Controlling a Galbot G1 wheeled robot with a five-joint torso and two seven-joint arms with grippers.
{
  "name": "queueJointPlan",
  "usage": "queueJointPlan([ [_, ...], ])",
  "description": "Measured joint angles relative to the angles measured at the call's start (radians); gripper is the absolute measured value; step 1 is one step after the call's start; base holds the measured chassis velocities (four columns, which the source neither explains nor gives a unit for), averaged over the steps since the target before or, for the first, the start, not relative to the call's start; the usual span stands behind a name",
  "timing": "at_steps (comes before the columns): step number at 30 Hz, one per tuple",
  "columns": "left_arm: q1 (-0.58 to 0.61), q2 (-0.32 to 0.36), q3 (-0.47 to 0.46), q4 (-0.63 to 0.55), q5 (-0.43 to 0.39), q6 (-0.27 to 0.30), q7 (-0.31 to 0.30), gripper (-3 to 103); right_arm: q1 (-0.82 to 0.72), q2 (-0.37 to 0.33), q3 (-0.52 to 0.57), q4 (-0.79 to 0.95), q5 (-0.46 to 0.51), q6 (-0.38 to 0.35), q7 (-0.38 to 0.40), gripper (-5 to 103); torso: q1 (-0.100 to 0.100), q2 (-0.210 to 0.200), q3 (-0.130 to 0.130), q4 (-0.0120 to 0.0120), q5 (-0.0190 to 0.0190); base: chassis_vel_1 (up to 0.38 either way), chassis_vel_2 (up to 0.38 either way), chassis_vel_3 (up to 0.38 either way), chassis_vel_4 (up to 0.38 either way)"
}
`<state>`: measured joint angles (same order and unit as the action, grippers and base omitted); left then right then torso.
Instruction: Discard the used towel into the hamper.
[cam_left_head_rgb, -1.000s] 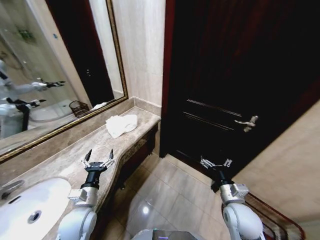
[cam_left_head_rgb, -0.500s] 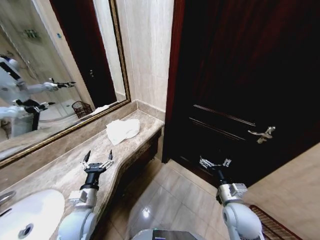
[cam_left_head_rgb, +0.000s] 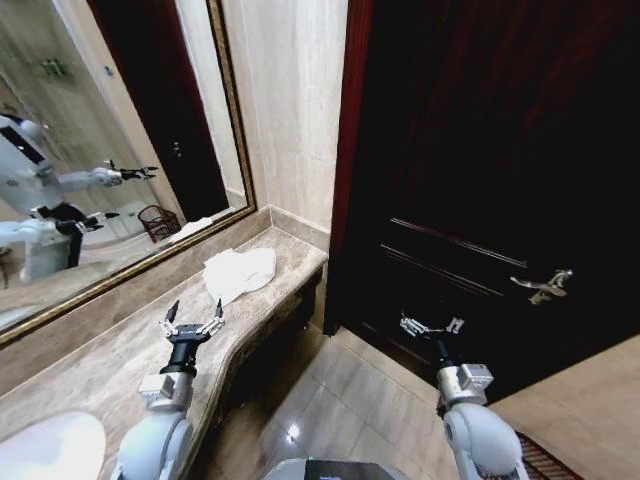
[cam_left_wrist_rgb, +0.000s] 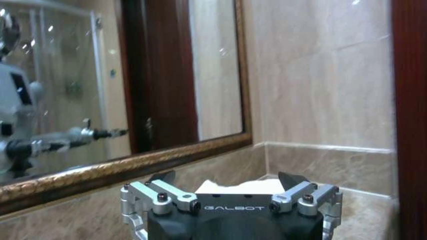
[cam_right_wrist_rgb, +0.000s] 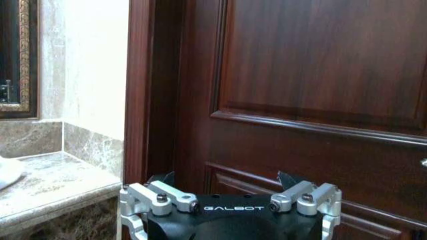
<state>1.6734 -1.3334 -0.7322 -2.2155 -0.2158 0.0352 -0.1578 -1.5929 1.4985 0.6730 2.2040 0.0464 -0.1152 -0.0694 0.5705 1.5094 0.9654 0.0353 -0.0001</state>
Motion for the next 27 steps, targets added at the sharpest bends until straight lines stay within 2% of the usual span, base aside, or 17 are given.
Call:
queueJointPlan([
  [1, 0.0, 0.0, 0.0, 0.0, 0.0, 0.0, 0.0, 100, 0.0, 0.0, 0.0, 0.0, 0.0, 0.0, 0.0, 100, 0.0, 0.0, 0.0, 0.0, 0.0, 0.0, 0.0, 0.0, 0.0],
  [4, -0.064, 0.044, 0.019, -0.003, -0.066, 0.12, -0.076, 100, -0.003, -0.009, 0.0, 0.004, 0.013, -0.015, 0.005, 100, -0.001, 0.0, 0.0, 0.0005, -0.0001, 0.0, 0.0, 0.0, 0.0],
  [6, -0.077, 0.054, 0.02, -0.001, -0.082, 0.135, -0.081, 100, -0.005, -0.011, 0.001, 0.006, 0.017, -0.018, 0.007, 100, -0.001, 0.0, 0.0, 0.0005, -0.0001, 0.0, 0.0, 0.0, 0.0],
  [8, -0.141, 0.103, 0.022, 0.03, -0.147, 0.18, -0.086, 100, -0.014, -0.017, 0.006, 0.01, 0.028, -0.029, 0.014, 100, -0.001, 0.0, 0.0, 0.0001, -0.0001, 0.0, 0.0, 0.0, 0.0],
  [11, -0.168, 0.12, 0.022, 0.049, -0.165, 0.19, -0.086, 100, -0.015, -0.018, 0.007, 0.008, 0.028, -0.029, 0.016, 100, -0.001, 0.0, 0.0, 0.0002, -0.0001, 0.0, 0.0, 0.0, 0.0],
  [13, -0.254, 0.174, 0.036, 0.118, -0.209, 0.21, -0.086, 100, -0.02, -0.021, 0.008, 0.004, 0.027, -0.03, 0.024, 100, 0.0, 0.0, 0.0, 0.0002, -0.0002, 0.0, 0.0, 0.0, 0.0],
  [15, -0.275, 0.186, 0.041, 0.134, -0.22, 0.217, -0.086, 100, -0.021, -0.022, 0.008, 0.004, 0.026, -0.031, 0.026, 100, 0.0, 0.0, 0.0, 0.0001, -0.0001, 0.0, 0.0, 0.0, 0.0],
  [17, -0.343, 0.223, 0.067, 0.179, -0.269, 0.252, -0.085, 100, -0.022, -0.027, 0.013, 0.005, 0.026, -0.037, 0.032, 100, 0.0, 0.0, 0.0, 0.0004, -0.0001, 0.0, 0.0, 0.0, 0.0],
  [19, -0.36, 0.232, 0.077, 0.191, -0.283, 0.266, -0.085, 100, -0.02, -0.028, 0.015, 0.005, 0.026, -0.039, 0.034, 100, 0.0, 0.0, 0.0, 0.0001, -0.0001, 0.0, 0.0, 0.0, 0.0],
  [22, -0.449, 0.284, 0.164, 0.251, -0.342, 0.338, -0.117, 100, -0.01, -0.033, 0.027, 0.006, 0.027, -0.048, 0.045, 100, 0.0, 0.0, 0.0, 0.0003, 0.0, 0.0, 0.0, 0.0, 0.0],
  [23, -0.449, 0.284, 0.164, 0.251, -0.342, 0.338, -0.117, 100, -0.01, -0.033, 0.027, 0.006, 0.027, -0.048, 0.045, 100, 0.0, 0.0, 0.0, 0.0003, 0.0, 0.0, 0.0, 0.0, 0.0],
  [27, -0.554, 0.313, 0.262, 0.314, -0.377, 0.411, -0.19, 100, -0.005, -0.025, 0.034, 0.006, 0.028, -0.057, 0.05, 100, 0.0, 0.0, 0.0, 0.0002, 0.0, 0.0, 0.0, 0.0, 0.0],
])
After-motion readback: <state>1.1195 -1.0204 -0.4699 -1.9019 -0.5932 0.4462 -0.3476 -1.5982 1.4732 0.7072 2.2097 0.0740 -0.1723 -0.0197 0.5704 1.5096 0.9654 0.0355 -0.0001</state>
